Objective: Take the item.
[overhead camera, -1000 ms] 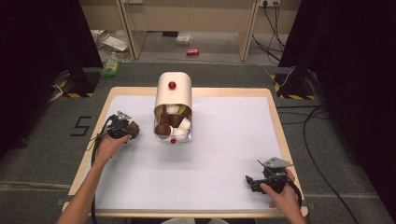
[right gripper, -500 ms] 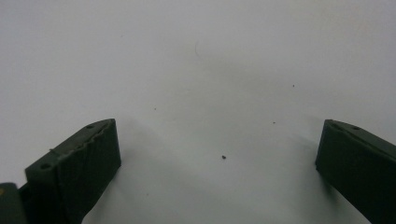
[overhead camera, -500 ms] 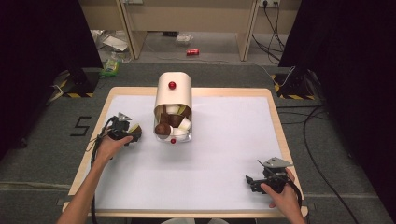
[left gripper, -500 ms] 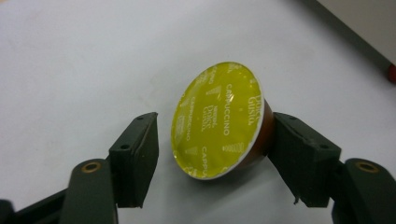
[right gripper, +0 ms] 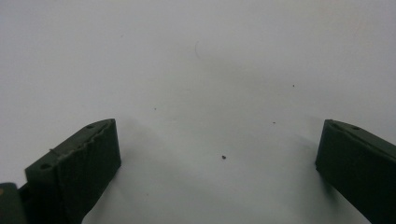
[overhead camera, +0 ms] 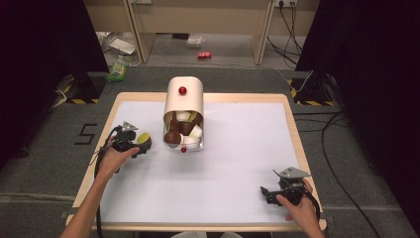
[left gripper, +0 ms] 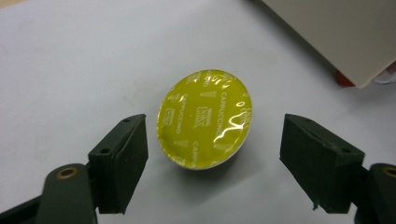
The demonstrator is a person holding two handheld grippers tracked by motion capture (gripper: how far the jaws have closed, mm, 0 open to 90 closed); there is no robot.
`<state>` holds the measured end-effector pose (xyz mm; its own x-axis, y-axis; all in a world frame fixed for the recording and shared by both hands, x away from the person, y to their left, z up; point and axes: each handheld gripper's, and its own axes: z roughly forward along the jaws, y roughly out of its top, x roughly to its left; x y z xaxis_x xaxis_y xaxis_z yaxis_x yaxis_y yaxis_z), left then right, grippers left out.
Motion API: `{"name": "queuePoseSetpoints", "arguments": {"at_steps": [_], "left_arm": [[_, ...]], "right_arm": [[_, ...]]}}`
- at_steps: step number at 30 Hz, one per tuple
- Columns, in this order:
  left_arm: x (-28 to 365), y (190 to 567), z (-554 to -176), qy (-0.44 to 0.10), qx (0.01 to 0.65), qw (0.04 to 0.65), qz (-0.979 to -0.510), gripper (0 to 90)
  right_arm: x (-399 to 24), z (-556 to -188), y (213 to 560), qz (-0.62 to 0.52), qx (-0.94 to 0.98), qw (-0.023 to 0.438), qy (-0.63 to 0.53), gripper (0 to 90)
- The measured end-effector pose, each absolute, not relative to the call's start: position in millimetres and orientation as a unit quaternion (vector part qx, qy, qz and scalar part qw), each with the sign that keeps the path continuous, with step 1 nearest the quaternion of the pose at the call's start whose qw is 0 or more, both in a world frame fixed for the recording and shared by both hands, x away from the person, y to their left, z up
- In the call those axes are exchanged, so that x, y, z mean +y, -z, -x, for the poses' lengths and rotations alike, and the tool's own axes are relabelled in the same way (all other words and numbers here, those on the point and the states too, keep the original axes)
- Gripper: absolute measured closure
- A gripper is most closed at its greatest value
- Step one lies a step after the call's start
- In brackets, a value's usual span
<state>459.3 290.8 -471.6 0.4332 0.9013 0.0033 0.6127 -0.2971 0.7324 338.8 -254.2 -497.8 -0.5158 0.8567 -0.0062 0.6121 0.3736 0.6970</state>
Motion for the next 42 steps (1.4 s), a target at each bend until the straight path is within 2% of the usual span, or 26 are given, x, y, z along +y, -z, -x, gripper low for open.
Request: {"name": "queuePoseSetpoints", "arguments": {"at_steps": [4,21,42], "left_arm": [[295,470,-452,-0.217,0.497,0.345,-0.766,17.9],[294,459,-414,-0.212,0.494,0.379,-0.753,16.4],[286,470,-378,-0.215,0.483,0.390,-0.754,16.3]], "right_arm": [[-254,-339,498,-0.455,0.807,0.188,-0.326,0.5],[-254,-339,498,-0.455,0.807,0.188,-0.326,0.5],[-254,-339,498,-0.455,0.807,0.188,-0.326,0.5]]}}
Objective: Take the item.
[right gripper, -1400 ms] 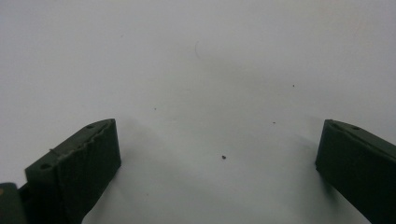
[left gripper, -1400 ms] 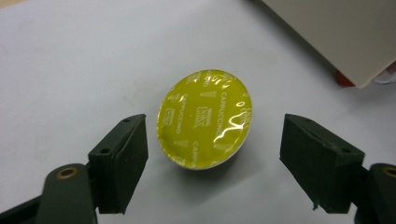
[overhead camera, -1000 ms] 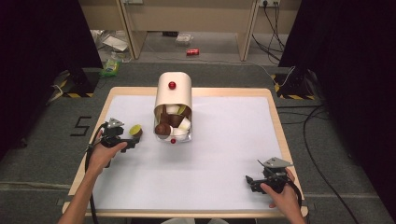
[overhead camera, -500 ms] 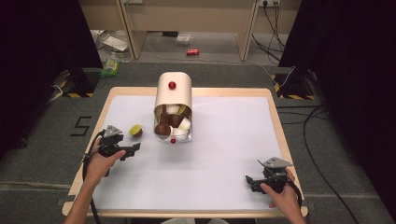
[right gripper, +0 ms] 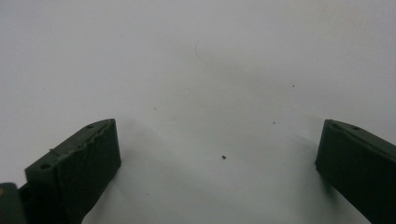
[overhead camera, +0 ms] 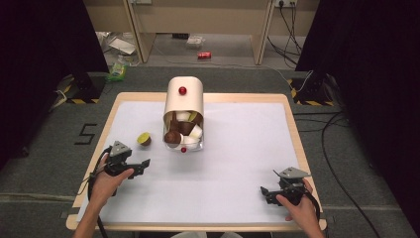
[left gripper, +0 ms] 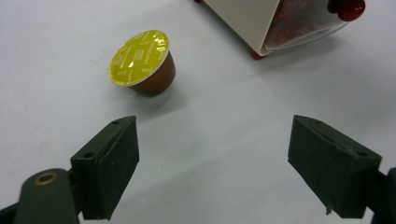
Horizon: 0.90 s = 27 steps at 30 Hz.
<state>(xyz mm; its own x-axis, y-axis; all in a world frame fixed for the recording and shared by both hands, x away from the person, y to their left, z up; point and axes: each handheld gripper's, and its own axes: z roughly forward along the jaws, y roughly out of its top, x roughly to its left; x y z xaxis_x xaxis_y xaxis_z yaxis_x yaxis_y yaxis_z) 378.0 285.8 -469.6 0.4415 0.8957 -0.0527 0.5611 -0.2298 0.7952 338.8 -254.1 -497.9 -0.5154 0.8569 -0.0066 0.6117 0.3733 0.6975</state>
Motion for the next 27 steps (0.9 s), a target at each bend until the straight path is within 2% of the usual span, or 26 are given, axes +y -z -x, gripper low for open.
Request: {"name": "queuePoseSetpoints", "arguments": {"at_steps": [27], "left_arm": [[275,494,-352,-0.205,0.465,0.386,-0.770,16.3]], "right_arm": [[-254,-339,498,-0.454,0.807,0.188,-0.326,0.5]]}}
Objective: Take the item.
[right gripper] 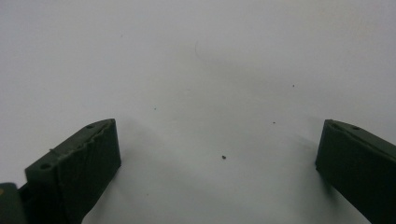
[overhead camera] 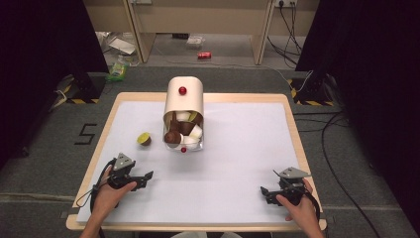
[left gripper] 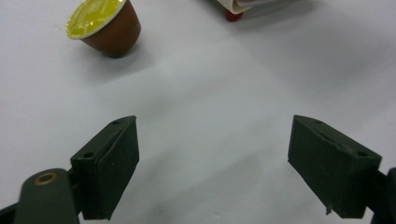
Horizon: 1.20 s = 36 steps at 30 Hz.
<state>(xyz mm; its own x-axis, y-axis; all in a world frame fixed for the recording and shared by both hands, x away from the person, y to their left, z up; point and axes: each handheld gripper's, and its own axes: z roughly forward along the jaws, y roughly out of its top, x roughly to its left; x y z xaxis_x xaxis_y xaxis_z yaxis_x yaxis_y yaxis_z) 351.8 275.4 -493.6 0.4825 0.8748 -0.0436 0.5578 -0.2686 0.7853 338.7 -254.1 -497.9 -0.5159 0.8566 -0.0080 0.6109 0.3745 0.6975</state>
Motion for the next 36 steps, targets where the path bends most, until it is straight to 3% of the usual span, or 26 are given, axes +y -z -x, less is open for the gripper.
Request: {"name": "queuePoseSetpoints", "arguments": {"at_steps": [36], "left_arm": [[266,502,-313,-0.201,0.439,0.367,-0.795,16.3]], "right_arm": [[-254,-339,498,-0.454,0.807,0.189,-0.326,0.5]]}}
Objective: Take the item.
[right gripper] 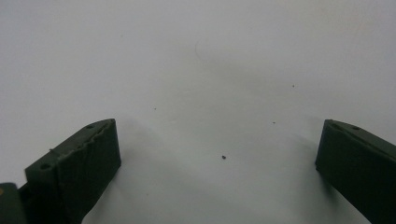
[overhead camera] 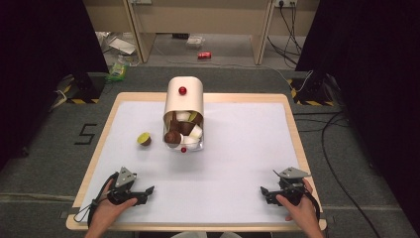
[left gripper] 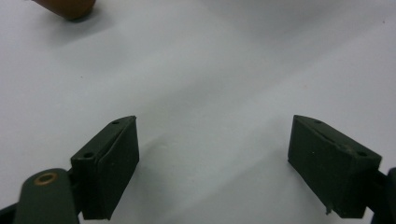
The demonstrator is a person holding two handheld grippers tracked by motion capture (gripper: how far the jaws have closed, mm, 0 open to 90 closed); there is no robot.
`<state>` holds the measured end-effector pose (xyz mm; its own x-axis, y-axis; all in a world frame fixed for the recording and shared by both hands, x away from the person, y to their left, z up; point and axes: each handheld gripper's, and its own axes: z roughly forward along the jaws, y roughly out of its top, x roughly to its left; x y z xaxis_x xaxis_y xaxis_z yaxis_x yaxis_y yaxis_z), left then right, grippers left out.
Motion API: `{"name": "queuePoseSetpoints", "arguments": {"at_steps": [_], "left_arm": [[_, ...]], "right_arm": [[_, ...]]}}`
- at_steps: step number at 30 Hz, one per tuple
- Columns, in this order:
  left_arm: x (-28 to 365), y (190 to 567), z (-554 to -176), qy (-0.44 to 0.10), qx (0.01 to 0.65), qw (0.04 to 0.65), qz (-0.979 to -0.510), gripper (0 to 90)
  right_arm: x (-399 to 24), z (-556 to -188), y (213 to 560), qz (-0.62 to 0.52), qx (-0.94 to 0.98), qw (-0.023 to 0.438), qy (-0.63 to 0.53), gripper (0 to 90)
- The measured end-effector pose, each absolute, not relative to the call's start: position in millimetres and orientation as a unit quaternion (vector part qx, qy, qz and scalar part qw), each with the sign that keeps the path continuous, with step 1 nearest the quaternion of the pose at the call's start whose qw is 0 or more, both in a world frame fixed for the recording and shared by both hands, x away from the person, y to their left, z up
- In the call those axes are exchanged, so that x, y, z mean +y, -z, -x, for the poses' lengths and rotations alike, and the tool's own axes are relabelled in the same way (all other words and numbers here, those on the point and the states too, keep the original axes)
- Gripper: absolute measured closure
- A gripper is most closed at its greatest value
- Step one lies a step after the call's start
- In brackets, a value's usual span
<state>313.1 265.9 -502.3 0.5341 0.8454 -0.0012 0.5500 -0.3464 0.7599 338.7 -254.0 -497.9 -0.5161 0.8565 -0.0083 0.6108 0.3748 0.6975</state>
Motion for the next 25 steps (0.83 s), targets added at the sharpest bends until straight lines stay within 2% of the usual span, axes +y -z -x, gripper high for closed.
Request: {"name": "queuePoseSetpoints", "arguments": {"at_steps": [10,25], "left_arm": [[267,503,-302,-0.200,0.441,0.364,-0.796,16.0],[271,511,-295,-0.206,0.448,0.394,-0.776,15.3]], "right_arm": [[-254,-339,498,-0.454,0.808,0.189,-0.325,0.5],[-254,-338,498,-0.454,0.808,0.188,-0.325,0.5]]}}
